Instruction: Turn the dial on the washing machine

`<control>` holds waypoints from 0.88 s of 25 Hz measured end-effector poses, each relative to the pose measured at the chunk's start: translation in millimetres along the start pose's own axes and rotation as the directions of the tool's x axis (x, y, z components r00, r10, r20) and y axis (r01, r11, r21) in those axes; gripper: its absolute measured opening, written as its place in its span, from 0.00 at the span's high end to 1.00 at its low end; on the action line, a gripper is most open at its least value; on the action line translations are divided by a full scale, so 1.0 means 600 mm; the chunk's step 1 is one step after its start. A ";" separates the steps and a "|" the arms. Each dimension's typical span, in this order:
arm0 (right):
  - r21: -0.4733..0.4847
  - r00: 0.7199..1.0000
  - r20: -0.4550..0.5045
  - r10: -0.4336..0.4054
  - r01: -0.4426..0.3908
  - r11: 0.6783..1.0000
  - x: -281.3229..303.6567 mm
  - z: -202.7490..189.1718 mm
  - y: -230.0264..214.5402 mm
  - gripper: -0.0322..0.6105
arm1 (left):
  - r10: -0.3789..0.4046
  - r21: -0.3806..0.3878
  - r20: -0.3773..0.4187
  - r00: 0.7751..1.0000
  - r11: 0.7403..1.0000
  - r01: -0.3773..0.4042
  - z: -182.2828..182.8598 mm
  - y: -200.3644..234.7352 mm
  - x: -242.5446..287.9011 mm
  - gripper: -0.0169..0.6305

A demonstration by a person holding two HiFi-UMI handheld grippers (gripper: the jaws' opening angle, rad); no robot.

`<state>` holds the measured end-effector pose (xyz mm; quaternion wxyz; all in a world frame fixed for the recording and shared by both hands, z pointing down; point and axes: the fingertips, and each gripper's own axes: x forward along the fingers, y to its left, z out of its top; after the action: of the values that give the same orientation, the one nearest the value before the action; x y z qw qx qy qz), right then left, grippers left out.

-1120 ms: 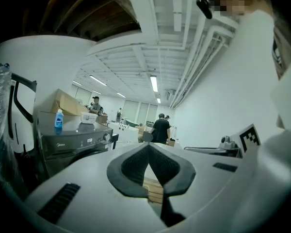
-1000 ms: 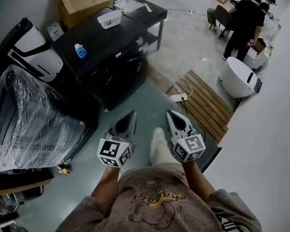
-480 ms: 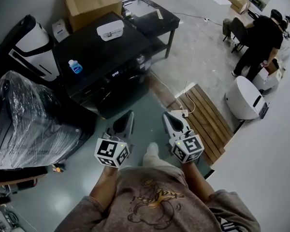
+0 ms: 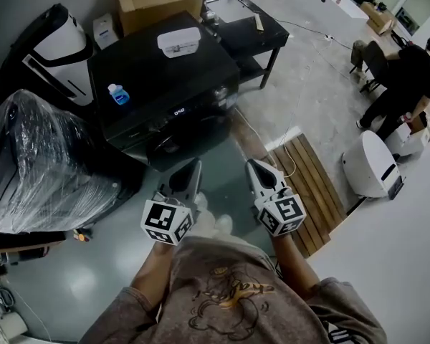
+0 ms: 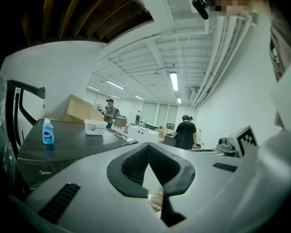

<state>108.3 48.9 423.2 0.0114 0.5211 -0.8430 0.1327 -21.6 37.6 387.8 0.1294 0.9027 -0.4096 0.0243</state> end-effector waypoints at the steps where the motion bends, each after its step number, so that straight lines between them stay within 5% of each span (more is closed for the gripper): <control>1: 0.000 1.000 0.001 0.000 0.000 1.000 0.008 0.002 -0.004 0.95 | 0.000 0.002 -0.001 1.000 1.000 0.000 0.001 0.004 0.006 0.99; 16: -0.014 0.999 0.048 0.021 -0.020 1.000 0.122 0.018 -0.042 0.94 | 0.000 -0.008 0.002 1.000 1.000 0.000 0.004 0.072 0.094 0.99; 22: 0.019 1.000 -0.001 0.026 -0.026 0.999 0.177 -0.003 -0.065 0.58 | 0.005 -0.021 -0.015 1.000 1.000 -0.006 -0.006 0.100 0.123 0.99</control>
<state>94.0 -60.4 450.0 0.0054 0.5102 -0.8483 0.1413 -17.3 -53.7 415.3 0.1418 0.9000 -0.4113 0.0268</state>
